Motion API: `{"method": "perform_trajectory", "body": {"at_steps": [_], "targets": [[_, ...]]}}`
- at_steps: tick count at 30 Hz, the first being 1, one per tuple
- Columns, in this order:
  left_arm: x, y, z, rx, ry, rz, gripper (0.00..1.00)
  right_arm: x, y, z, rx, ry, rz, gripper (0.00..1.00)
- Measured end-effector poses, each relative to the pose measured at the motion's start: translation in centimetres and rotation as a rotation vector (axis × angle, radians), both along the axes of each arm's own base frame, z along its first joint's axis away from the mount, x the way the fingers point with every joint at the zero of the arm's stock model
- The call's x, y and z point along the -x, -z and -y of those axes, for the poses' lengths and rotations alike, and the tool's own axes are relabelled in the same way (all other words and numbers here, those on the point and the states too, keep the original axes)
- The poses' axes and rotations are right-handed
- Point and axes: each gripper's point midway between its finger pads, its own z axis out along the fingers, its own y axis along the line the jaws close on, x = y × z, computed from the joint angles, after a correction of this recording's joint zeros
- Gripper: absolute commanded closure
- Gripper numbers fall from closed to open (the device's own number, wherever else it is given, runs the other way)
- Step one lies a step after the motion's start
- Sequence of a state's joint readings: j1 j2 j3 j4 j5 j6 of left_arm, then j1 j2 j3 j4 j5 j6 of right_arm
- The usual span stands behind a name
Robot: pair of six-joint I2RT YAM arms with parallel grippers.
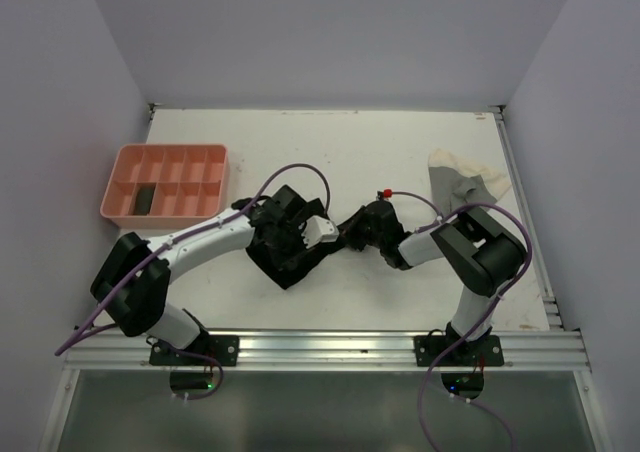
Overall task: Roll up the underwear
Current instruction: Fold the underwear
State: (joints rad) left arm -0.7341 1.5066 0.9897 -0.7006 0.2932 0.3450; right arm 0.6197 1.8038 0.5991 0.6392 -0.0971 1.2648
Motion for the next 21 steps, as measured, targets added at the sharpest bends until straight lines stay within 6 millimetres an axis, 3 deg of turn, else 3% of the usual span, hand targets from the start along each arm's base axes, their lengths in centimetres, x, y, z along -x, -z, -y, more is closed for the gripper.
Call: {"method": "perform_trajectory", "body": {"at_steps": [6, 9, 14, 20, 21], "targets": [[2.3, 0.6, 0.4, 0.007, 0.08, -0.076, 1.0, 0.0, 0.0, 0.0, -0.002, 0.001, -0.001, 1.0], [3.1, 2.0, 0.1, -0.026, 0.094, -0.116, 0.89, 0.0, 0.0, 0.0, -0.002, 0.001, -0.001, 1.0], [3.7, 4.8, -0.7, -0.1, 0.091, -0.177, 0.85, 0.0, 0.0, 0.0, -0.001, 0.002, -0.002, 1.0], [3.9, 5.0, -0.7, -0.097, 0.096, -0.191, 0.78, 0.0, 0.1, 0.6, 0.012, 0.011, -0.017, 1.0], [3.9, 5.0, -0.7, -0.095, 0.102, -0.192, 0.73, 0.1, 0.0, 0.9, 0.015, 0.015, -0.021, 1.0]]}}
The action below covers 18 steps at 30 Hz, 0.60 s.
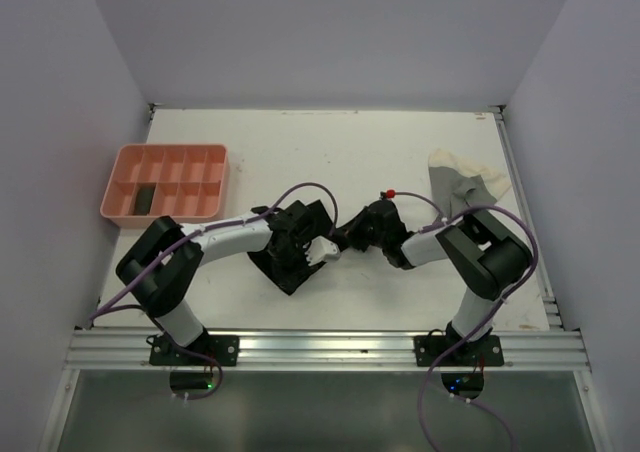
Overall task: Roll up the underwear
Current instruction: Fold the underwear
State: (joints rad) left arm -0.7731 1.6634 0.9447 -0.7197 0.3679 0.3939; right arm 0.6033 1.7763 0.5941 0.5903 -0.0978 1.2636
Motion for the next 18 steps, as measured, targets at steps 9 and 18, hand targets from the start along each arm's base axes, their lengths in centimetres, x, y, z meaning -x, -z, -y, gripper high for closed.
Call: {"method": "perform_trajectory", "body": {"at_steps": [9, 18], "targets": [[-0.5, -2.9, 0.6, 0.091, 0.066, 0.086, 0.44, 2.7, -0.9, 3.2, 0.073, 0.005, -0.033, 1.0], [-9.4, -14.5, 0.5, 0.419, -0.176, 0.441, 0.37, 3.8, -10.6, 4.7, 0.116, -0.04, 0.204, 0.62]]}}
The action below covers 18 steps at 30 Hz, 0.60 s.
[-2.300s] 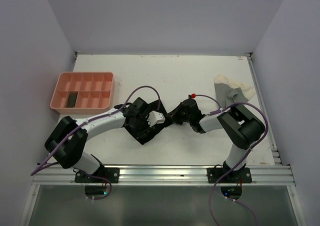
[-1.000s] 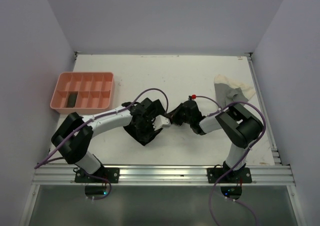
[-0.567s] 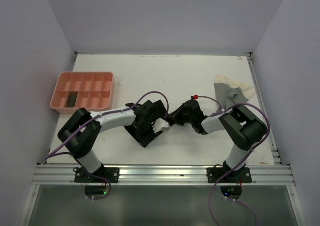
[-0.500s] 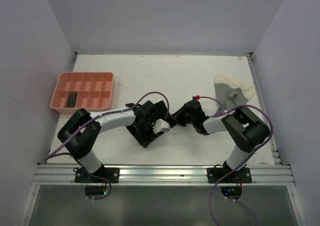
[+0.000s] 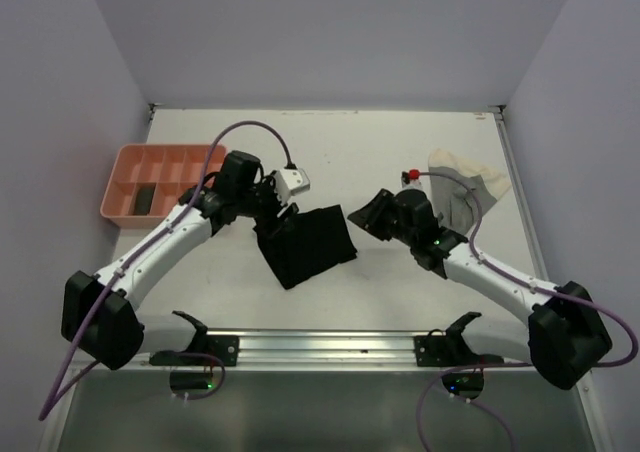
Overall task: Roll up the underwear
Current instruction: Fold the underwear
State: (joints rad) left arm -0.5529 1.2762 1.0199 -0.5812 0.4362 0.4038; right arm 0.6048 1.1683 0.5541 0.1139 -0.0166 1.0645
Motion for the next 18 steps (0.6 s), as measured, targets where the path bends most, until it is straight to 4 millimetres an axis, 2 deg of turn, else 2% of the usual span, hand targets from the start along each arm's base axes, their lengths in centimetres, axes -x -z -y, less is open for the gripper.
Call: {"method": "perform_trajectory", "body": {"at_steps": [2, 4, 7, 9, 12, 16, 18], "targets": [[-2.5, -0.2, -1.4, 0.007, -0.077, 0.007, 0.4, -1.5, -2.0, -0.4, 0.053, -0.02, 0.057, 0.62], [-4.9, 1.0, -2.8, -0.003, -0.139, -0.038, 0.43, -3.9, -4.0, -1.6, 0.098, -0.047, 0.11, 0.61], [-8.0, 3.7, -5.5, -0.016, -0.229, -0.137, 0.47, -7.0, -4.5, -3.8, 0.154, -0.105, 0.151, 0.64], [-9.7, 5.7, -8.0, -0.03, -0.298, -0.195, 0.48, -8.2, -2.9, -4.9, 0.197, -0.151, 0.138, 0.65], [-10.0, 7.6, -10.7, -0.059, -0.354, -0.254, 0.48, -9.1, 0.9, -6.0, 0.255, -0.215, 0.08, 0.65], [-9.5, 8.5, -11.1, -0.085, -0.33, -0.276, 0.47, -9.2, 5.9, -6.3, 0.32, -0.263, 0.001, 0.66], [-9.4, 8.9, -11.0, -0.095, -0.316, -0.283, 0.47, -9.2, 7.6, -6.4, 0.34, -0.28, -0.027, 0.66]]}}
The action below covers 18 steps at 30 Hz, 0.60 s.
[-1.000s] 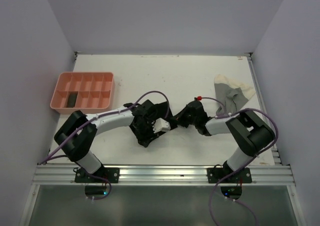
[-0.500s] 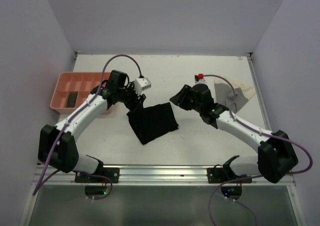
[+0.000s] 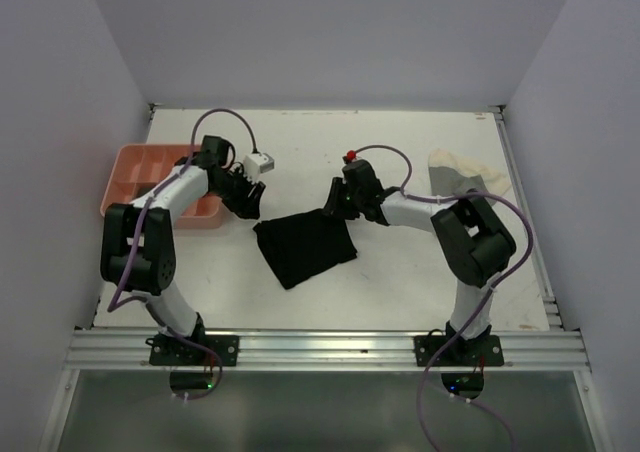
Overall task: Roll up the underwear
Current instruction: Fold the underwear
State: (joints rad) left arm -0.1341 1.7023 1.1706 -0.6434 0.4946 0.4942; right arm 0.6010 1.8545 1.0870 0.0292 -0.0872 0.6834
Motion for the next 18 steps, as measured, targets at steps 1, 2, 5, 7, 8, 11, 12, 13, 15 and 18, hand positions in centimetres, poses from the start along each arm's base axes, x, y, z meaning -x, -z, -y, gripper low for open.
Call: {"method": "perform_trajectory", "body": {"at_steps": [1, 2, 5, 7, 8, 11, 12, 13, 15, 18], "targets": [[0.0, 0.3, 0.0, -0.003, 0.005, -0.006, 0.47, 0.0, 0.7, 0.0, 0.008, -0.006, -0.01, 0.67], [0.1, 0.6, -0.1, -0.005, 0.01, -0.013, 0.47, 0.0, 1.1, 0.0, 0.015, -0.009, -0.017, 0.67], [0.3, 1.8, 0.1, -0.001, 0.025, -0.045, 0.48, 0.0, 1.8, -0.1, 0.02, -0.016, -0.023, 0.69], [0.7, 2.5, 0.1, 0.002, 0.028, -0.067, 0.47, -0.1, 1.8, -0.1, 0.02, -0.015, -0.022, 0.69], [1.0, 2.8, 0.1, 0.004, 0.029, -0.078, 0.47, -0.2, 1.8, -0.1, 0.02, -0.014, -0.022, 0.69], [2.0, 3.5, 0.3, 0.015, 0.038, -0.105, 0.48, -0.3, 1.8, 0.0, 0.017, -0.011, -0.02, 0.7], [2.1, 3.6, 0.4, 0.022, 0.041, -0.111, 0.51, -0.3, 1.9, 0.0, 0.018, -0.011, -0.02, 0.71], [2.2, 3.7, 0.5, 0.029, 0.044, -0.116, 0.57, -0.3, 1.9, 0.1, 0.017, -0.01, -0.02, 0.71], [2.3, 3.8, 0.8, 0.045, 0.05, -0.126, 0.68, -0.4, 2.0, 0.2, 0.016, -0.007, -0.019, 0.73], [2.6, 4.4, 1.0, 0.059, 0.062, -0.146, 0.92, -0.5, 2.2, 0.4, 0.008, 0.004, -0.017, 0.74]]}}
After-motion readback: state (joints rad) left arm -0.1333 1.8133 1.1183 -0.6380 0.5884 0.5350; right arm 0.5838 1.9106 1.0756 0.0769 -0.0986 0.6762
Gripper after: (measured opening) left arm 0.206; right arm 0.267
